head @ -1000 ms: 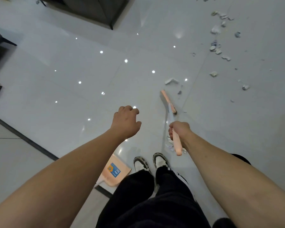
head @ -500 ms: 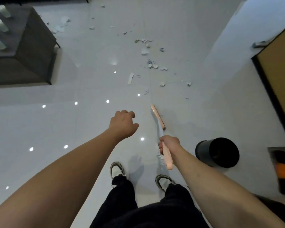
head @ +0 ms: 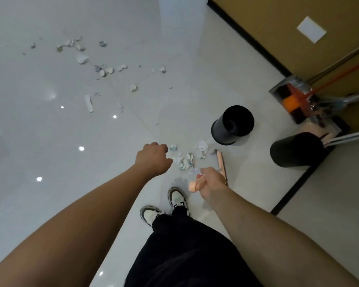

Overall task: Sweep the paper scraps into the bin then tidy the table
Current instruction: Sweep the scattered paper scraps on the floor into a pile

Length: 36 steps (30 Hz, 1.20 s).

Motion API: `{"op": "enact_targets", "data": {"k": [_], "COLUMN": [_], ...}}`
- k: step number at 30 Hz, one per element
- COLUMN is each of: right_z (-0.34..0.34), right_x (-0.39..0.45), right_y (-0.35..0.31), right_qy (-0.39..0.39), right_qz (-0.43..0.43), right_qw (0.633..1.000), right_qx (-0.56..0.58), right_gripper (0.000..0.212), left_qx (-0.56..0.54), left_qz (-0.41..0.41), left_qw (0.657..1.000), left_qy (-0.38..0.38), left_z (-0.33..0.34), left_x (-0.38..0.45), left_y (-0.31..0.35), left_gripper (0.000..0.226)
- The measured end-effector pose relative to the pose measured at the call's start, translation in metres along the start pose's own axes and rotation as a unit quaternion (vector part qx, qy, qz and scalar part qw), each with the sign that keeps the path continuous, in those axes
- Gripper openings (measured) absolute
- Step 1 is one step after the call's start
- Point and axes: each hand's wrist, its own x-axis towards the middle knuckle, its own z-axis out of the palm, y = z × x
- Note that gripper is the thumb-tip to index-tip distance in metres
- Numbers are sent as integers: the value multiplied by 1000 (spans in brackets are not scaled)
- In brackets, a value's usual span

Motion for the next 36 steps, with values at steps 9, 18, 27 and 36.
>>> {"op": "enact_targets", "data": {"k": [9,18,27,36], "right_z": [9,37,33,-73], "right_x": [33,22,-16,-1], "right_y": [33,-8,-56,-47], "right_qy": [-102,-213,-169,5], "right_qz": [147,178,100,82], "right_qw": [980,960,980,997], "right_qx": [82,27,-36,-4], "right_gripper": [13,7,18,24], "left_qx": [61,84,133,186], "left_qz": [11,-22,70,171], "left_qw": [997,995,988,965], "left_qy": [-40,-38,-40,-70], "left_z": [-1,-14,-16,22], "left_x": [19,34,43,38], "left_y": [-1,-5,54,120], "left_gripper": [46,43,45,44]}}
